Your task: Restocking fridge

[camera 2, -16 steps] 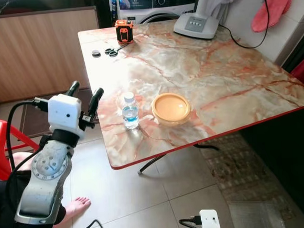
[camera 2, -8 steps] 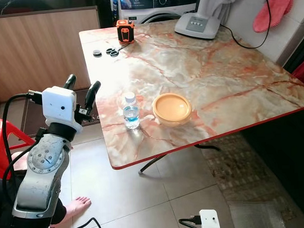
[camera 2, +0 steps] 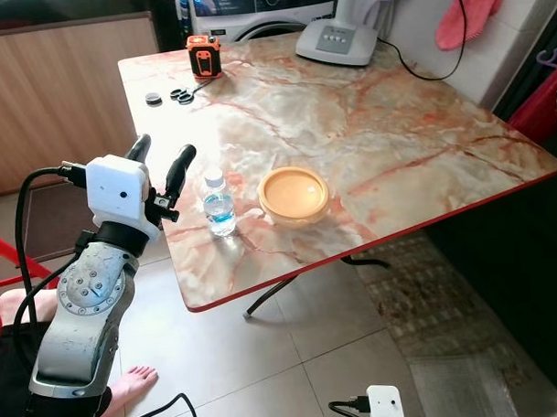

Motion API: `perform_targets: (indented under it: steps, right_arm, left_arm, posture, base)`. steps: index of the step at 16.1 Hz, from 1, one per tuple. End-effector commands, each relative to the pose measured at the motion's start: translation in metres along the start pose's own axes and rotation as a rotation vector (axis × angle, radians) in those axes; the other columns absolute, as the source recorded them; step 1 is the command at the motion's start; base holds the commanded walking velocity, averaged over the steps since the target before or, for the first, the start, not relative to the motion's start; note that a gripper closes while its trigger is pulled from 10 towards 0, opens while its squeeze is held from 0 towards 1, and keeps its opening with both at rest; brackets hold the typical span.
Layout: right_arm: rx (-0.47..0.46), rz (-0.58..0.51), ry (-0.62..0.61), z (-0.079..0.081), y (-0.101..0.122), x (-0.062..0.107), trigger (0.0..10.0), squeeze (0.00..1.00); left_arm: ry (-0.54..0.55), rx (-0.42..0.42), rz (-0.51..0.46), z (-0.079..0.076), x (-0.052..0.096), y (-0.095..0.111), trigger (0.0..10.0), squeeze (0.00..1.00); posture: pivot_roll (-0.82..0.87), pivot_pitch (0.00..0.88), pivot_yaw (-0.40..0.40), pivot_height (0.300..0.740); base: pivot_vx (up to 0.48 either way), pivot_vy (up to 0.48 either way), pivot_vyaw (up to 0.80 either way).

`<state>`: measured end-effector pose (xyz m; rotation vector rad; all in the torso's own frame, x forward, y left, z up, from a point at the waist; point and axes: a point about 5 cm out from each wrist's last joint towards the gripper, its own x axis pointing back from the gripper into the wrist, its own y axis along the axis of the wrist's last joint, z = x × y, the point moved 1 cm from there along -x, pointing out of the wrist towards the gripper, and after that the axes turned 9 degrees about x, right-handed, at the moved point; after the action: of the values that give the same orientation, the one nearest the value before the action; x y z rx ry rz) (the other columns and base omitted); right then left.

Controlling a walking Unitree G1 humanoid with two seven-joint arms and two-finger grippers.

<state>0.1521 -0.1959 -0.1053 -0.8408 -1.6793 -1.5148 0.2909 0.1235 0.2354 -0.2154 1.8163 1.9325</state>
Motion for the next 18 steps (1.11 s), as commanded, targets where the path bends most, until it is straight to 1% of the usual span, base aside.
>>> perform_targets:
  steps: [1, 6, 10, 15, 18]
  right_arm:
    - [-0.012, -0.003, -0.007, -0.0017, -0.0031, 0.0011, 10.0, 0.0]
    - [-0.009, 0.0, -0.005, -0.0016, -0.0037, 0.0013, 10.0, 0.0]
    - [-0.009, 0.001, -0.006, -0.001, -0.0048, 0.0014, 10.0, 0.0]
    - [-0.023, -0.003, -0.01, -0.0006, -0.0036, 0.0011, 10.0, 0.0]
    - [-0.018, 0.003, -0.003, -0.0008, -0.0037, 0.0011, 10.0, 0.0]
  left_arm:
    - [-0.013, 0.008, -0.021, -0.0022, -0.0013, 0.0053, 10.0, 0.0]
    - [-0.017, 0.01, -0.023, -0.0025, -0.0005, 0.0057, 10.0, 0.0]
    - [-0.022, 0.013, -0.022, -0.0033, 0.0005, 0.0049, 10.0, 0.0]
    - [-0.019, 0.011, -0.023, -0.0022, -0.0015, 0.0063, 10.0, 0.0]
    - [-0.016, 0.012, -0.023, -0.0029, -0.0014, 0.0065, 10.0, 0.0]
  posture:
    - [-0.01, 0.061, -0.062, 0.74]
    - [-0.01, 0.051, -0.064, 0.74]
    - [-0.01, 0.047, -0.061, 0.74]
    - [-0.01, 0.079, -0.063, 0.74]
    - [-0.01, 0.09, -0.065, 0.74]
  base:
    - [0.0, 0.0, 0.0]
    - [0.0, 0.0, 0.0]
    - [0.246, 0.0, 0.0]
    - [0.253, 0.0, 0.0]
    - [0.257, 0.0, -0.71]
